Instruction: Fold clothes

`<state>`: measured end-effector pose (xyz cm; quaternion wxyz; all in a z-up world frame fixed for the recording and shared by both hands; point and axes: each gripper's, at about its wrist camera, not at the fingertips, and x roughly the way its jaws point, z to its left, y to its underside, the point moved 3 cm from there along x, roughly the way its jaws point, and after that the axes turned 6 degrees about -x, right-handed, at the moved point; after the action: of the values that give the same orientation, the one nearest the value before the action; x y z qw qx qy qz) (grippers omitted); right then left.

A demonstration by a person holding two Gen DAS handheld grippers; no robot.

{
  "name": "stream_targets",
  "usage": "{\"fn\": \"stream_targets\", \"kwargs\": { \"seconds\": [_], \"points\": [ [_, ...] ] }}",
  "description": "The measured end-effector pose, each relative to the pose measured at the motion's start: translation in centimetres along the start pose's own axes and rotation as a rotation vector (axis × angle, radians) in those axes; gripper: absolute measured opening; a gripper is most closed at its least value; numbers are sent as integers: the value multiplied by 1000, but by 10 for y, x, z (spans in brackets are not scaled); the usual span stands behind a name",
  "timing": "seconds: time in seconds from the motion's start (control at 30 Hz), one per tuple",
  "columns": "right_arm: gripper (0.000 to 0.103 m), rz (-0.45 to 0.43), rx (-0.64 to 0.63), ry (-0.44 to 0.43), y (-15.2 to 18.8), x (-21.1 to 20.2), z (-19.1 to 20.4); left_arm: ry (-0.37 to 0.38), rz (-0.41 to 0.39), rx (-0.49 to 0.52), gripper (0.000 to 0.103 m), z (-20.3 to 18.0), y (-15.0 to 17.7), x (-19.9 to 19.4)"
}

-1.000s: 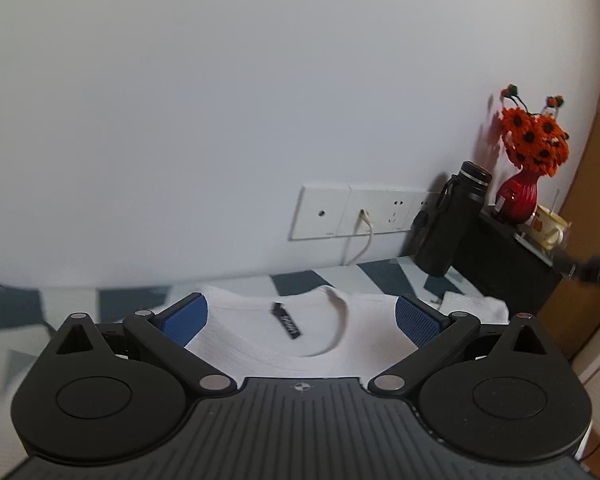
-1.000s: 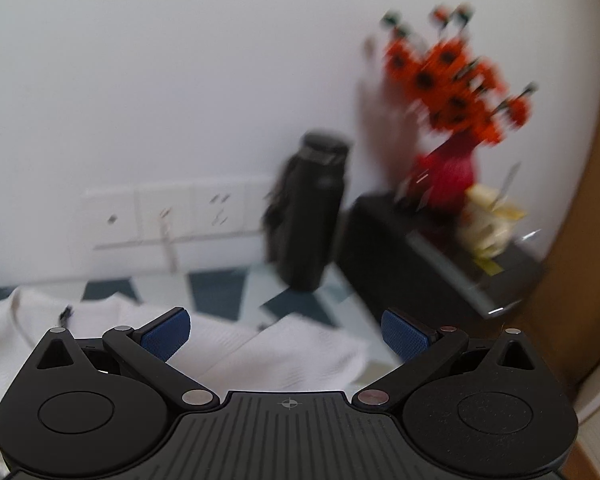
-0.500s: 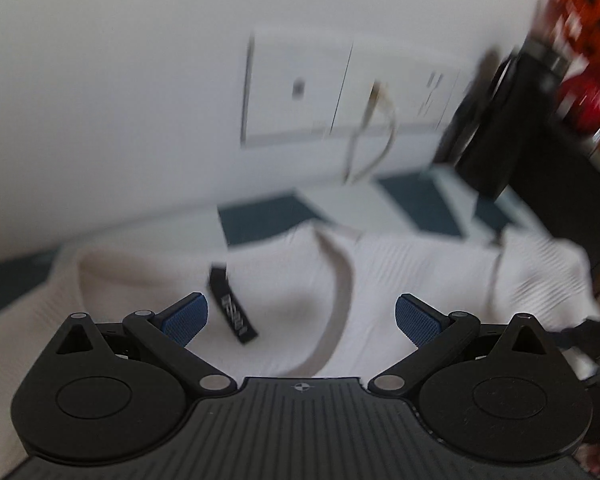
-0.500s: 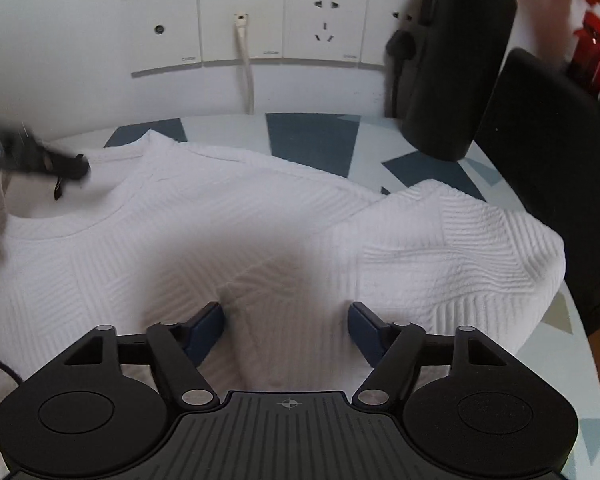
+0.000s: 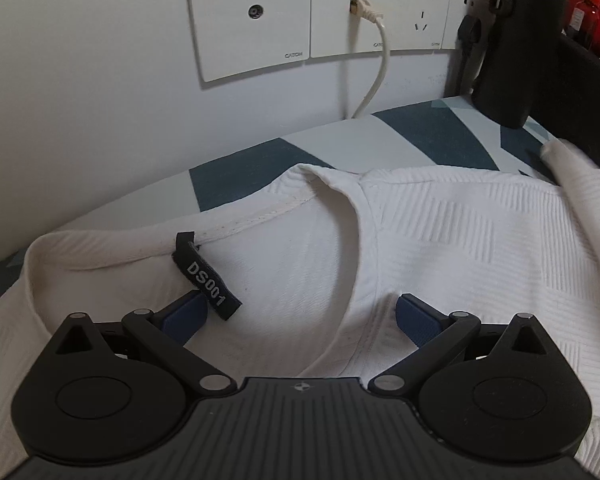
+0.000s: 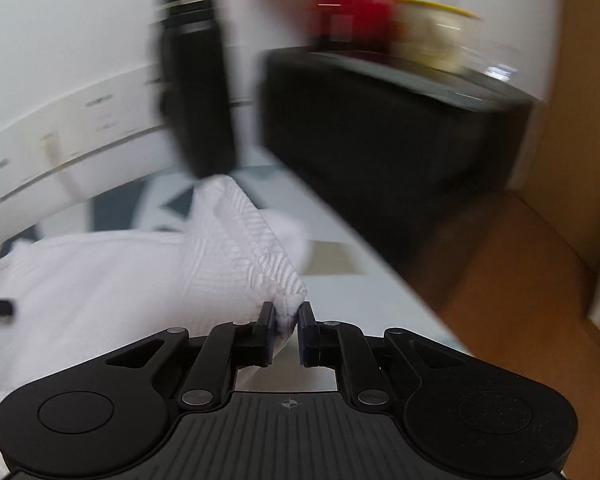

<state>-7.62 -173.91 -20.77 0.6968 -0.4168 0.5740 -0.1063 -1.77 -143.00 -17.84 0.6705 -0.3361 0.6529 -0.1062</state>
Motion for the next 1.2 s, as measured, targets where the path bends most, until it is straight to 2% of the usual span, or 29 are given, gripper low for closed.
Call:
{"fn": "stream_targets", "kwargs": {
  "seconds": [0.17,0.37,0.47,0.5,0.53,0.67,0.73,0.87,0.93,0.97,1.03,1.1,1.2],
  "points": [
    [10,60,62,113,25,-8,-33,5,1,9,103,0,-3,2],
    [10,182,73,203,52,-6,-40,5,-6,10,103,-2,-5,4],
    [14,220,98,247,54,-7,-44,8,-6,10,103,-2,-5,4],
    [27,225,104,264,53,-8,-46,12,-5,11,103,-1,-6,4],
    [33,218,98,284,51,-9,-47,16,-5,15,103,-1,-6,4],
    [33,131,60,318,29,-17,-45,40,-5,13,103,3,-6,3],
    [35,92,62,279,16,-18,-39,57,-6,-11,102,6,-8,2],
    [41,33,23,117,-19,-3,-9,99,1,-77,100,13,-15,1],
    [41,3,-29,38,-34,9,11,144,-3,-83,87,13,-21,0],
    [41,-3,-57,-2,-39,17,22,155,4,-73,76,11,-24,1],
    [42,6,-110,-75,-48,37,43,173,9,-43,74,6,-29,1],
    [42,55,-154,-117,-50,60,59,199,14,-16,70,2,-32,2],
    [42,114,-202,-134,-48,88,67,217,7,36,69,-6,-36,3]
  ]
}}
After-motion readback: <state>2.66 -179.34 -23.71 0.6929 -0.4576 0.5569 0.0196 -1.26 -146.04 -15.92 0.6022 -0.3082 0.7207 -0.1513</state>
